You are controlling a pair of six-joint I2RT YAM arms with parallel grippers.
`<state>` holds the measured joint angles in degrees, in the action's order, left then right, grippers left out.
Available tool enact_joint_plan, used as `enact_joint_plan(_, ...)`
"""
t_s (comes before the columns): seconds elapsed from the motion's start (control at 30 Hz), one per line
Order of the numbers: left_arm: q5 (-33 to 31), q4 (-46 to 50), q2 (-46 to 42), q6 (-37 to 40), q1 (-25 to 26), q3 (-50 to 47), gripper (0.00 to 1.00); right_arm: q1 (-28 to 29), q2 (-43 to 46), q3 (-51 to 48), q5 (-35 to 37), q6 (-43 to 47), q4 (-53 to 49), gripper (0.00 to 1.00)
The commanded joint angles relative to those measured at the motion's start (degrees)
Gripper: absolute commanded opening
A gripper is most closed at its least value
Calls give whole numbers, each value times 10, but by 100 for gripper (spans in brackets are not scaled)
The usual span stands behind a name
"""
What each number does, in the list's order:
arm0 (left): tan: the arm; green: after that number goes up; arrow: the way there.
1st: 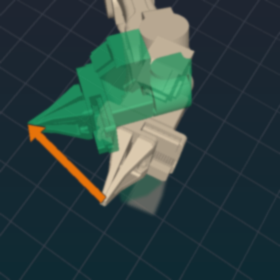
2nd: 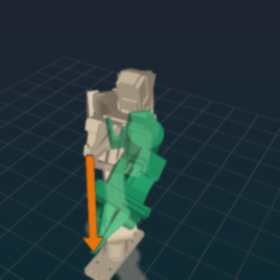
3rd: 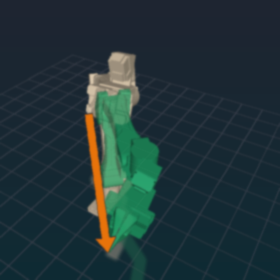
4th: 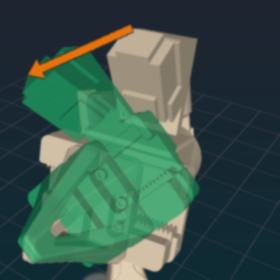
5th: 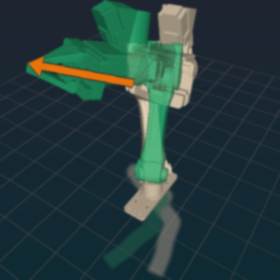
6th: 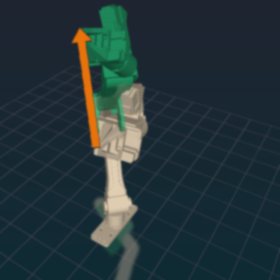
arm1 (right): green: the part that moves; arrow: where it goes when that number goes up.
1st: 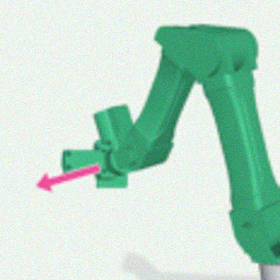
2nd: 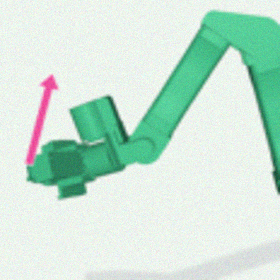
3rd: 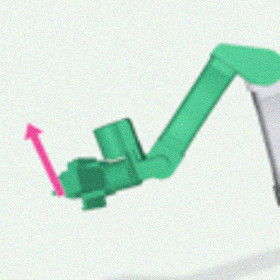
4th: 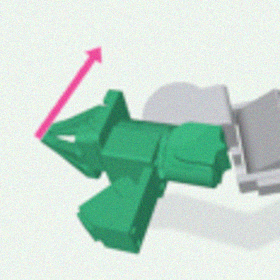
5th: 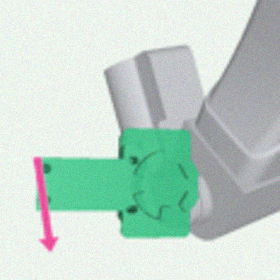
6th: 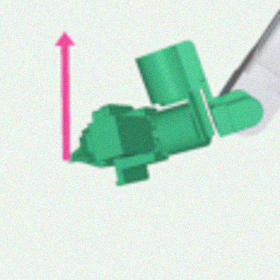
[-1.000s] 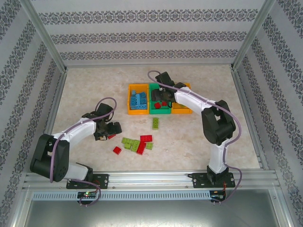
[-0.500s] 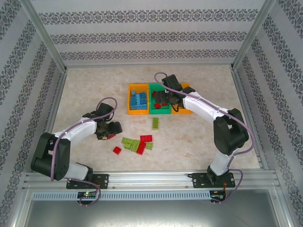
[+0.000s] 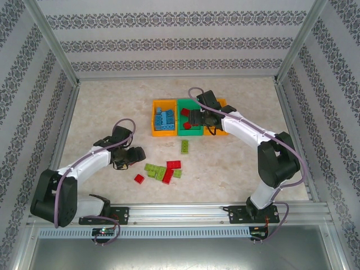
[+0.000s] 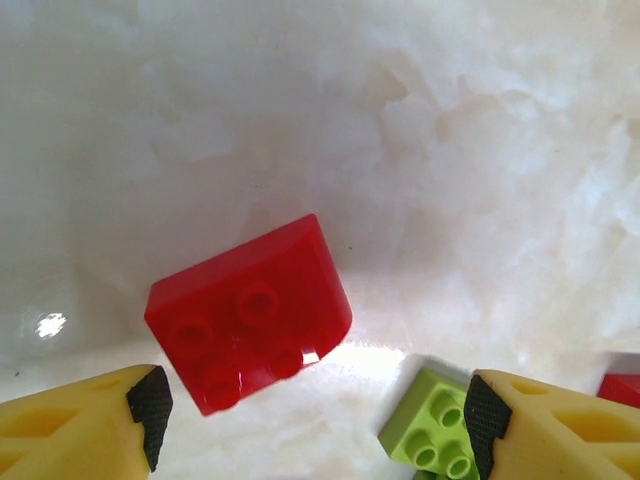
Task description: Sort the legos into containers by color
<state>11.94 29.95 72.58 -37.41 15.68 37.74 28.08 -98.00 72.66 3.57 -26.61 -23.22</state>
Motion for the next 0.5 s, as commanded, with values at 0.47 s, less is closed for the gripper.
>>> enact_joint_plan(0.47,-162,91,-25,353,38,109,88,-35,8,-24,-7,29,-10,76)
